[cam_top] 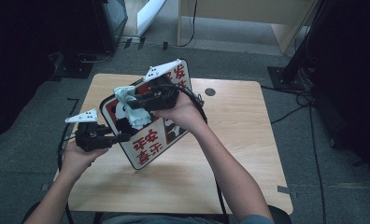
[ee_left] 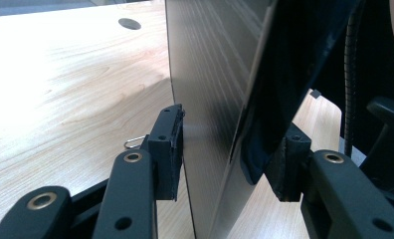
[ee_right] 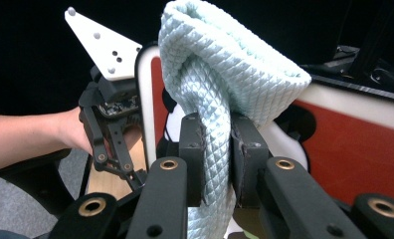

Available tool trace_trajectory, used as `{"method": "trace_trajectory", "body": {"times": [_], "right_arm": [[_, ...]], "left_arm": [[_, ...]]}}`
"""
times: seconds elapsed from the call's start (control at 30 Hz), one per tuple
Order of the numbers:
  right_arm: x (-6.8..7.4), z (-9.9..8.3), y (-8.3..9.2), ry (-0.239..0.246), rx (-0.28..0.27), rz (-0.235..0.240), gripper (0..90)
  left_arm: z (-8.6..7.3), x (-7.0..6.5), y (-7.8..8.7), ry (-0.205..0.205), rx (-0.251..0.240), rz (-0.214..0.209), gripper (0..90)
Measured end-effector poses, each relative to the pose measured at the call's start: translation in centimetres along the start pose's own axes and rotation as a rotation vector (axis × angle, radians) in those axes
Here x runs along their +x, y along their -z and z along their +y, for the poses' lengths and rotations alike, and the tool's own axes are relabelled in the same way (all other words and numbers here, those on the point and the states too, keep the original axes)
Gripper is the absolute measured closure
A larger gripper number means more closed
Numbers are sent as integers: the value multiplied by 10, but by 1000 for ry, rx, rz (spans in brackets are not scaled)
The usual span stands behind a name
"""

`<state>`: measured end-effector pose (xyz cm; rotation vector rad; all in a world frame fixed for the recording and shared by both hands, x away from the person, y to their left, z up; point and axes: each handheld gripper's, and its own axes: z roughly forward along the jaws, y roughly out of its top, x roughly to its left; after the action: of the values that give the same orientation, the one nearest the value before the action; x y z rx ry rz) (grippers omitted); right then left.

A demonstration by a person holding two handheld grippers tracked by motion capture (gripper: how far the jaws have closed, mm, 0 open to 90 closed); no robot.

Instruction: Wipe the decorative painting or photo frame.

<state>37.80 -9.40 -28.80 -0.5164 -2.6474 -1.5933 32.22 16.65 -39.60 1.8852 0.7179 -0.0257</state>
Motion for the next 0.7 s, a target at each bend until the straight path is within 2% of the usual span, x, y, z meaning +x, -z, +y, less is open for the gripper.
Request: {"method": "trace_trajectory", "body": {"times": [0.4,0.7], "right_arm": [[-1,-14,-7,-8,21,10,783],[-3,-25,-9,-33,23,16,784]], "left_arm": [[0,1,0,3,4,-4,562],[0,0,0,0,8,-6,559]]}}
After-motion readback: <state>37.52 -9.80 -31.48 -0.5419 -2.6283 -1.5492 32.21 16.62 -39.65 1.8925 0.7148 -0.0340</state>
